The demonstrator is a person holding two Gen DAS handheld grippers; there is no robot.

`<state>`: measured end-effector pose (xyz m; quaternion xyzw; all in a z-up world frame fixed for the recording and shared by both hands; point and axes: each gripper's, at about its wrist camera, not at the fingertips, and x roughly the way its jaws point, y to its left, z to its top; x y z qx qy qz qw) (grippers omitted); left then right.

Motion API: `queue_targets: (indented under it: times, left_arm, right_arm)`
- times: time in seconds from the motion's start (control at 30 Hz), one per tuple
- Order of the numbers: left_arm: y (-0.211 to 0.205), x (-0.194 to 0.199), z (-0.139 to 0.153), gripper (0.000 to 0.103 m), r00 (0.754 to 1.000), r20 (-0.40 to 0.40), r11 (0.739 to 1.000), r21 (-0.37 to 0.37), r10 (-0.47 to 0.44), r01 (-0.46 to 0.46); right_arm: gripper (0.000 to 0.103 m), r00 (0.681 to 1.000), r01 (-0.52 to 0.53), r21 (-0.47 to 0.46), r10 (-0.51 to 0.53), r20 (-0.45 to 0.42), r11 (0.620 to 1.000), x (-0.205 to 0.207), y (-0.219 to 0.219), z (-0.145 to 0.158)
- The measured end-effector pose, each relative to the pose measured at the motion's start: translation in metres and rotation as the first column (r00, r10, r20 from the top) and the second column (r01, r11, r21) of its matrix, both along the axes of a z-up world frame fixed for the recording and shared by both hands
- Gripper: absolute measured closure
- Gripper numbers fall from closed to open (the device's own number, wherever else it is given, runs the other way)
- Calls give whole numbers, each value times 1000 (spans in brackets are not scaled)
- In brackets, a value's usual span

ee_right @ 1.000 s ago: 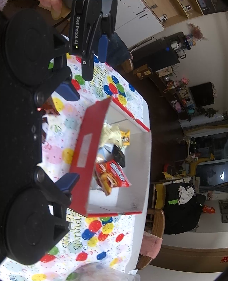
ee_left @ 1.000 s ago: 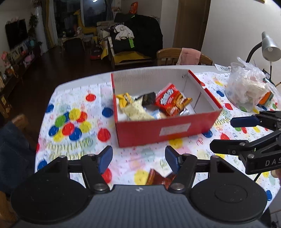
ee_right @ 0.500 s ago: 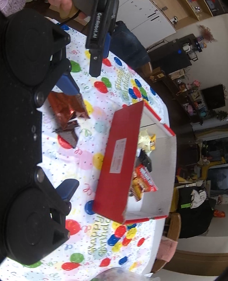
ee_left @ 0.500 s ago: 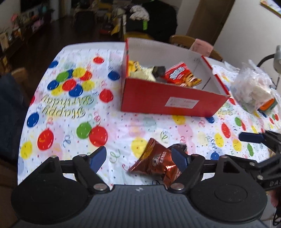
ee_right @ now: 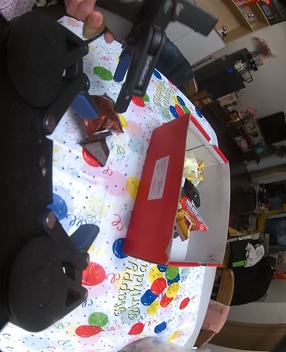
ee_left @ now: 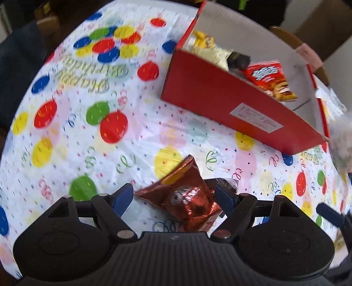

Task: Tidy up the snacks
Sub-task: 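Grasp the brown Oreo bag with left gripper while right grasps the chocolate piece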

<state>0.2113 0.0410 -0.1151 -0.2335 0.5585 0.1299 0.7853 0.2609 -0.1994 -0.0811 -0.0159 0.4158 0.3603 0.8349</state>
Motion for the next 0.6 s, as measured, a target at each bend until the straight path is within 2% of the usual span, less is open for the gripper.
queue_targets:
  times: [0.2, 0.33, 0.47, 0.5, 0.6]
  left_arm:
    - [-11, 11, -16, 22, 995, -73, 997, 12, 71, -70]
    - [-15, 8, -21, 22, 995, -77, 997, 37, 68, -65]
    - [-12, 1, -27, 23, 994, -84, 997, 29, 72, -70]
    - [-11, -1, -28, 25, 994, -82, 997, 28, 72, -70]
    - [-7, -5, -31, 39, 996, -75, 999, 15, 49, -48]
  right_arm:
    - [1, 1000, -18, 8, 18, -20, 1000, 10, -15, -9]
    - [1, 999, -36, 1, 36, -21, 999, 13, -17, -12]
    - [1, 997, -71, -17, 71, -17, 997, 14, -10, -14]
    - [1, 997, -81, -20, 81, -13, 996, 14, -8, -15]
    - [1, 992, -123, -32, 123, -8, 992, 15, 3, -18]
